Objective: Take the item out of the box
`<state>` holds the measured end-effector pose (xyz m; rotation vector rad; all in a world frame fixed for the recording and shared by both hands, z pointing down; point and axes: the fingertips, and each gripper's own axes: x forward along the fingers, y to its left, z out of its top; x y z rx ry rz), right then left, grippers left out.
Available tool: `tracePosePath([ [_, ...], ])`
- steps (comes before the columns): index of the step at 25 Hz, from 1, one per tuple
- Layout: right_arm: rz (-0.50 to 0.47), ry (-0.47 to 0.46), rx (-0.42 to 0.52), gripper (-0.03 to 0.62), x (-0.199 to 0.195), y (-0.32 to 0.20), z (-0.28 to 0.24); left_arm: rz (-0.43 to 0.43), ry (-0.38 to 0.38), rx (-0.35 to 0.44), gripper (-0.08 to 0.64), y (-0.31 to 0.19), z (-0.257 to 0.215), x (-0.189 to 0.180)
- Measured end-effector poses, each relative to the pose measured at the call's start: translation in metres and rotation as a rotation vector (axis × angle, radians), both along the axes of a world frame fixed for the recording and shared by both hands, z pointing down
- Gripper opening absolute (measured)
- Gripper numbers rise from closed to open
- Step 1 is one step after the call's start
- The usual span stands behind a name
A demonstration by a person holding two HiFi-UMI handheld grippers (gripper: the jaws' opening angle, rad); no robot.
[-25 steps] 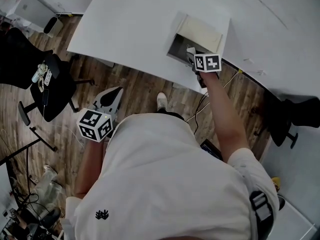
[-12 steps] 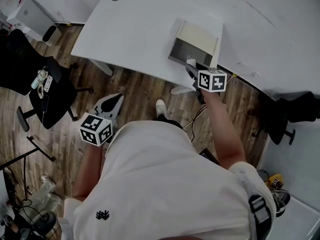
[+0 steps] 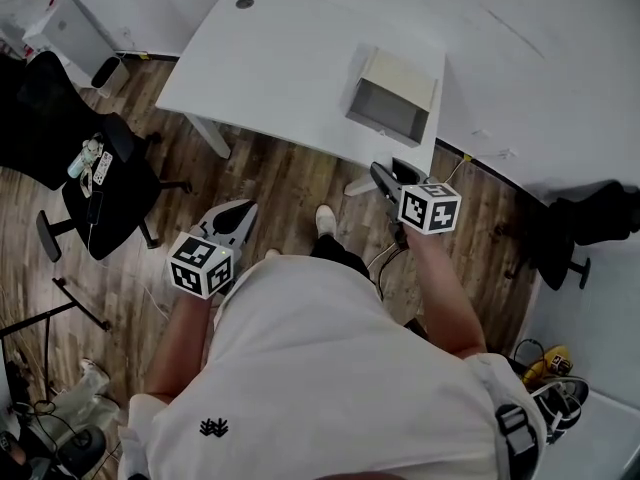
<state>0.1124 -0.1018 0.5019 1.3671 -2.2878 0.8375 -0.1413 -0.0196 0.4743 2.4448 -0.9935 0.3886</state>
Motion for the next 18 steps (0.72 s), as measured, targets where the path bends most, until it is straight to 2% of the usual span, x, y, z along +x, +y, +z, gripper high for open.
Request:
tracePosePath([
  [6, 0.009, -0.094, 0.025, 0.176, -0.02, 0.045, -0.012, 0.038, 0.01, -0.011, 0.006, 0.017, 0.005, 0.001],
  [18, 0.002, -0.133, 0.036, 0.175, -0.041, 0.095, -0.016, 0.1, 0.018, 0.0, 0.006, 0.029, 0.004, 0.01],
])
